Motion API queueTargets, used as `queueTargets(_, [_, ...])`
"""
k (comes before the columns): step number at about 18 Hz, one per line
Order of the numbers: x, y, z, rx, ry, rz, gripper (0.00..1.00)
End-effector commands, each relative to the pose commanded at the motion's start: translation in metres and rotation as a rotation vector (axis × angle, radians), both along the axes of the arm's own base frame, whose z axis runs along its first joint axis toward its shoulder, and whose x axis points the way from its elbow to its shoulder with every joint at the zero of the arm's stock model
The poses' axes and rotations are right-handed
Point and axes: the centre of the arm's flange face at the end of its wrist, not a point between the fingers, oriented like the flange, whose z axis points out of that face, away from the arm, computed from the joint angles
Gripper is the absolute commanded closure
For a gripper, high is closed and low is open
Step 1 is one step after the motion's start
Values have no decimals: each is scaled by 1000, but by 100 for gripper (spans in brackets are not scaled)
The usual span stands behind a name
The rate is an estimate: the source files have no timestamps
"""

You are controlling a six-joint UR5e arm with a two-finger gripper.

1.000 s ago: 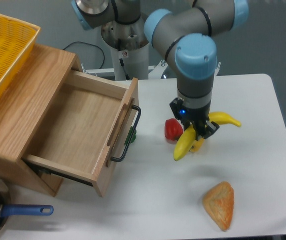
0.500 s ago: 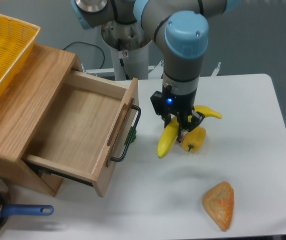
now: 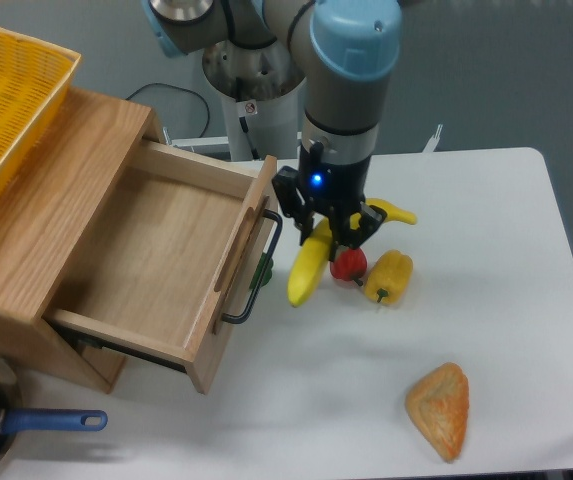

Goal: Place the banana in the top drawer
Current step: 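Carry the banana over the open wooden drawer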

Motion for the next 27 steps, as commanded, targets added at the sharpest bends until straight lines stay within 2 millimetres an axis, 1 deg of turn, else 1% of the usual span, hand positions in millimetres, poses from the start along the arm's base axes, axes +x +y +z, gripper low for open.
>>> queueTargets(2, [12, 1, 13, 35, -4, -2, 67])
queueTargets(3, [15, 1, 15, 37, -2, -4, 67])
queueTargets(5, [20, -2, 20, 34, -7, -6, 67])
queueTargets(7, [31, 0, 25, 36, -8, -20, 67])
queueTargets(9, [36, 2, 26, 37, -16, 2, 67])
queueTargets(11, [50, 7, 31, 40, -16, -4, 67])
queueTargets(13, [56, 6, 33, 42, -19, 9, 67])
queueTargets(15, [70, 14, 33, 38, -23, 2, 67])
queueTargets(17, [77, 17, 31, 32, -33, 1, 67])
queueTargets(20, [92, 24, 27, 17, -45, -21, 66])
queueTargets(22, [93, 25, 22, 9, -57, -11, 66])
queueTargets(24, [100, 29, 18, -1, -60, -22, 66])
queueTargets(27, [101, 29, 13, -13, -61, -23, 65])
